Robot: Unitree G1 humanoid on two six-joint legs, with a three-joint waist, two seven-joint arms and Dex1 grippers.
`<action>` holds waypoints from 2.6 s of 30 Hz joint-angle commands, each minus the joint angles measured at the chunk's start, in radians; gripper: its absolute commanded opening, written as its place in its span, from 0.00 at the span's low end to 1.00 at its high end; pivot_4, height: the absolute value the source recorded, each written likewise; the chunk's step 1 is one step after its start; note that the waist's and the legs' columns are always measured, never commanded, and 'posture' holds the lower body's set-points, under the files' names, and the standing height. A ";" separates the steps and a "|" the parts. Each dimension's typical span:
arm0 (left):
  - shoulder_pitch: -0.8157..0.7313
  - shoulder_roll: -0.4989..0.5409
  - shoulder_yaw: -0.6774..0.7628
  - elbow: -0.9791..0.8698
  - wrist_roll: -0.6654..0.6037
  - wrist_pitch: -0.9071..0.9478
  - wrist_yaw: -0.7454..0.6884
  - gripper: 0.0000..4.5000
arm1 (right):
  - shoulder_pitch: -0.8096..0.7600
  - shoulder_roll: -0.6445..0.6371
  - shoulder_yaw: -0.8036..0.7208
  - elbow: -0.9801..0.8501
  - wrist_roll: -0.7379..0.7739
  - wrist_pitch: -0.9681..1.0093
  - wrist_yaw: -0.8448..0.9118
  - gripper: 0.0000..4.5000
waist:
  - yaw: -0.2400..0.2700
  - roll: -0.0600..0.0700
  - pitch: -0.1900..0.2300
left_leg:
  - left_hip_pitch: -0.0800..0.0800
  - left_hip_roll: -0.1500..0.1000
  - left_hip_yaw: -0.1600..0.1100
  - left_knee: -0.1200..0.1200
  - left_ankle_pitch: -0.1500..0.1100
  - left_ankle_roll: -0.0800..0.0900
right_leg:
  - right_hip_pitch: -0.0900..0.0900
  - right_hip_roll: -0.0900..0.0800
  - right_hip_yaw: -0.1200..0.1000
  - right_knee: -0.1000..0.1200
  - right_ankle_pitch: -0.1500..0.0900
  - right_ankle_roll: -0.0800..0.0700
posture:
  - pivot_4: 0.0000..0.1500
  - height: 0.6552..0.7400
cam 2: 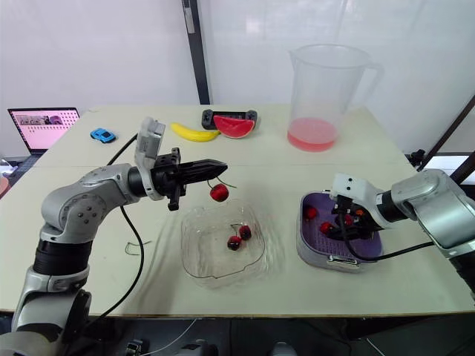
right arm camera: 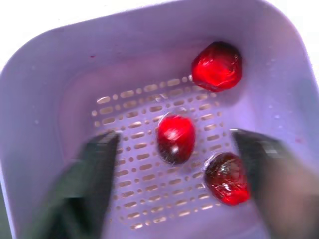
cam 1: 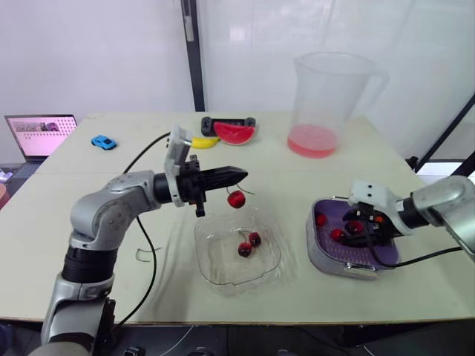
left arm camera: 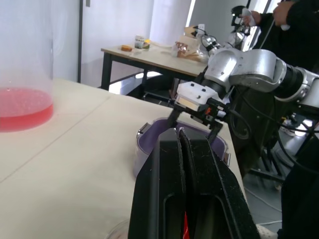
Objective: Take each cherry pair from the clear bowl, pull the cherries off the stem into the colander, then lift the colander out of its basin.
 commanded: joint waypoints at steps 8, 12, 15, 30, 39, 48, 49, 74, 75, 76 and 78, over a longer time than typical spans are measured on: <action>-0.018 -0.032 0.021 -0.035 -0.036 -0.004 0.023 0.00 | -0.203 0.273 -0.383 -0.170 0.462 0.442 -0.120 0.98 | -0.001 -0.001 0.000 | 0.001 0.001 -0.001 -0.001 0.000 0.000 | 0.000 0.001 -0.001 0.000 0.000 0.000 | 1.00 1.00; -0.035 -0.037 0.015 -0.021 -0.036 -0.007 0.016 0.00 | -0.196 0.428 -0.393 -0.250 0.548 0.501 -0.260 0.98 | 0.003 -0.001 0.000 | 0.000 0.000 -0.002 0.001 0.000 0.000 | 0.002 -0.002 -0.002 0.000 0.000 0.000 | 1.00 1.00; -0.051 -0.044 0.007 -0.013 -0.037 -0.006 0.013 0.00 | -0.177 0.569 -0.341 -0.312 0.559 0.510 -0.389 0.98 | 0.000 -0.001 0.000 | 0.000 -0.001 -0.002 0.002 0.000 0.000 | 0.002 -0.001 -0.002 0.000 0.000 0.000 | 1.00 1.00; -0.080 0.000 -0.002 0.030 -0.014 -0.011 -0.048 0.00 | -0.138 0.723 -0.161 -0.399 0.429 0.306 -0.620 0.98 | -0.005 -0.001 0.000 | 0.000 -0.001 -0.002 0.000 0.004 -0.007 | 0.000 0.000 -0.002 0.002 0.000 0.000 | 1.00 1.00; -0.090 -0.002 -0.003 0.044 0.003 -0.017 -0.061 0.00 | -0.120 0.697 -0.141 -0.406 0.427 0.286 -0.629 0.37 | -0.007 -0.001 0.000 | 0.000 -0.001 -0.002 0.000 0.004 -0.007 | 0.000 0.000 -0.002 0.002 0.000 0.000 | 1.00 1.00; -0.093 -0.006 -0.007 0.052 0.014 -0.022 -0.073 0.00 | -0.120 0.695 -0.148 -0.401 0.440 0.295 -0.640 0.19 | -0.007 -0.001 0.000 | 0.000 -0.001 -0.002 0.000 0.004 -0.006 | 0.000 0.000 -0.002 0.002 0.000 0.000 | 1.00 1.00; -0.094 -0.007 -0.007 0.053 0.015 -0.023 -0.073 0.00 | -0.120 0.694 -0.147 -0.401 0.441 0.296 -0.639 0.12 | -0.006 -0.001 0.000 | 0.000 -0.001 -0.002 0.000 0.004 -0.006 | 0.000 0.000 -0.002 0.002 0.000 0.000 | 1.00 1.00; -0.093 0.023 0.034 0.048 0.012 -0.023 -0.052 0.00 | -0.075 0.423 -0.300 -0.364 0.566 0.425 -0.497 0.08 | -0.002 -0.001 0.000 | 0.000 -0.001 -0.002 0.000 0.000 0.000 | 0.001 0.000 -0.002 0.001 0.000 0.000 | 1.00 1.00; -0.085 0.029 0.039 0.042 0.009 -0.020 -0.047 0.00 | -0.085 0.355 -0.316 -0.338 0.562 0.418 -0.448 0.08 | 0.001 0.000 0.000 | 0.000 -0.001 -0.002 0.000 0.000 0.000 | 0.001 0.000 -0.002 0.001 0.000 0.000 | 1.00 1.00; -0.074 0.036 0.045 0.036 0.007 -0.018 -0.042 0.00 | -0.090 0.260 -0.316 -0.304 0.534 0.395 -0.381 0.08 | 0.004 0.000 0.000 | 0.000 -0.001 -0.002 0.000 0.000 0.000 | 0.001 0.000 -0.002 0.000 0.000 0.000 | 1.00 1.00; -0.052 0.050 0.055 0.024 0.004 -0.016 -0.034 0.00 | -0.080 0.094 -0.279 -0.247 0.464 0.326 -0.265 0.08 | 0.003 0.000 0.000 | 0.000 -0.001 -0.001 0.001 0.000 0.001 | 0.002 -0.001 -0.002 0.000 0.000 0.000 | 1.00 1.00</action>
